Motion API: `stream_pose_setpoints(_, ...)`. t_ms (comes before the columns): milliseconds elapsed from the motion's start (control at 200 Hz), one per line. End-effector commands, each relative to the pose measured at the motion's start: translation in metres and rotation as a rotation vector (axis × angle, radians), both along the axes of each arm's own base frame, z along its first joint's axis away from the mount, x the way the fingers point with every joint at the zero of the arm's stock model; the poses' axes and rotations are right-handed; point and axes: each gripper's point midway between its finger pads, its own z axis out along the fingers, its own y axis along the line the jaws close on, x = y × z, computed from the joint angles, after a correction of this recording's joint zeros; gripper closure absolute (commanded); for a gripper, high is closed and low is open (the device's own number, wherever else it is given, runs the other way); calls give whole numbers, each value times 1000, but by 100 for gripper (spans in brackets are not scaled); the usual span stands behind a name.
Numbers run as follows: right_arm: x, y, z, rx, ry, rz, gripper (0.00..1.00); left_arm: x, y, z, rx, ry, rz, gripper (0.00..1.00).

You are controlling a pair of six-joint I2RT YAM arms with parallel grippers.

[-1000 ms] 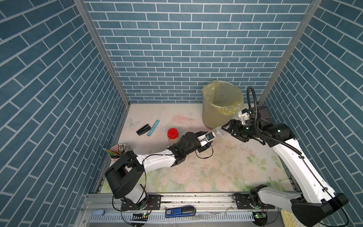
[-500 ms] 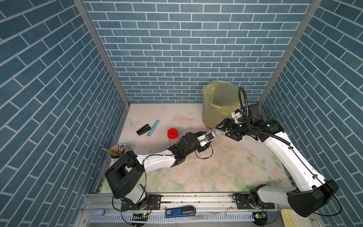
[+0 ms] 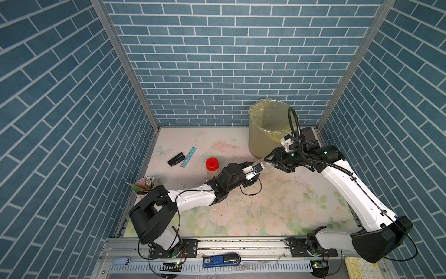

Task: Empty moldy rice from jars
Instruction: Unscrew the lid from the jar.

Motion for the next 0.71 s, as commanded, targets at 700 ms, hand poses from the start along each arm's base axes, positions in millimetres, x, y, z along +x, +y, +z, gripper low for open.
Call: stream_pose_setpoints(700,-29,16,9,-40,-610,1022,78,-29,-8,41,-221,51,-160,73)
